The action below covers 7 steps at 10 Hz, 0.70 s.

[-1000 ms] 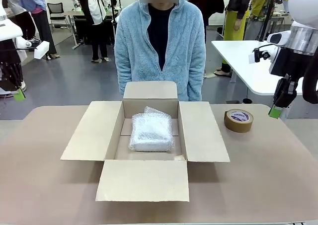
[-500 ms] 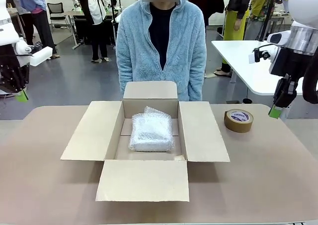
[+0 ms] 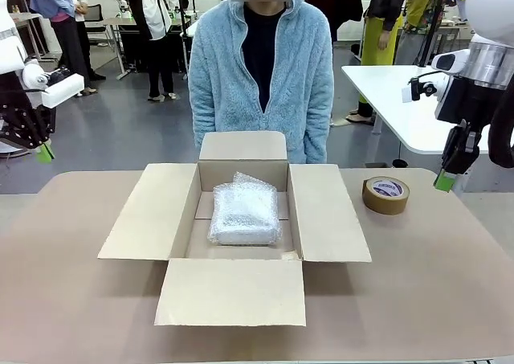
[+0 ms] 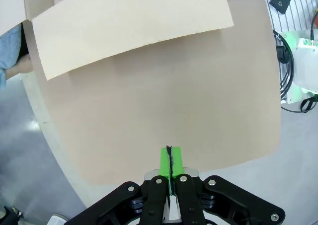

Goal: Wrap the clocks to prevent damage.
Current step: Once the human has placed the objects inside and stepped back, release both hands from the side flaps of the Package Box.

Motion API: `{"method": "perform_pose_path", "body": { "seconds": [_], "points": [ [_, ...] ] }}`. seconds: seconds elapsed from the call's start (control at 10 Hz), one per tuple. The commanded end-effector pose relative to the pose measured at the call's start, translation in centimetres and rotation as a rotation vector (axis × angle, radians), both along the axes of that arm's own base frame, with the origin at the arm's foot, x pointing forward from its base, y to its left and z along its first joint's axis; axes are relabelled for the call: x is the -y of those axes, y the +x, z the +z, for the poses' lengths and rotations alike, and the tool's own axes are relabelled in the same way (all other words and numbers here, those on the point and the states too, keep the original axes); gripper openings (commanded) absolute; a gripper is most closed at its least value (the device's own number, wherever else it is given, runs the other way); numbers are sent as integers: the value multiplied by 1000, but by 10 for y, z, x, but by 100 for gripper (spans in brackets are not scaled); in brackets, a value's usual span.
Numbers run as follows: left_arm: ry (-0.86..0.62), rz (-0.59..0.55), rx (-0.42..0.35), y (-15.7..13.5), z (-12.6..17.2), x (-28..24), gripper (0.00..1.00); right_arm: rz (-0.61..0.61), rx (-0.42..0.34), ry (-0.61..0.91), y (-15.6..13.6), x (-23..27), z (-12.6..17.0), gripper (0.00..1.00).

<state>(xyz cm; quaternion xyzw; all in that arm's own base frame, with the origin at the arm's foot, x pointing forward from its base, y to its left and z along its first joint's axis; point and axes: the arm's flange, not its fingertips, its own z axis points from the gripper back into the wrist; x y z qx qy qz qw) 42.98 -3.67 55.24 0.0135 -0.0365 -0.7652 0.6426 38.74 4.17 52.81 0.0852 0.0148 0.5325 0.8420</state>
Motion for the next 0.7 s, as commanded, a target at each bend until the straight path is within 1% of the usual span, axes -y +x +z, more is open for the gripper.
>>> {"method": "perform_pose_path", "body": {
  "seconds": [0.0,0.3,0.4,0.5,0.6],
  "points": [
    [15,-13,4,-1,2,-2,1,2,-1,1,0,0,0,1],
    [15,-13,4,-1,2,-2,1,-2,0,-1,0,0,0,1],
    [15,-13,4,-1,2,-2,1,133,59,-41,3,8,-2,1],
    [15,-13,4,-1,2,-2,1,190,106,-65,9,14,-5,1],
    [15,-13,4,-1,2,-2,1,292,119,-79,13,19,-12,1]
  ]
}}
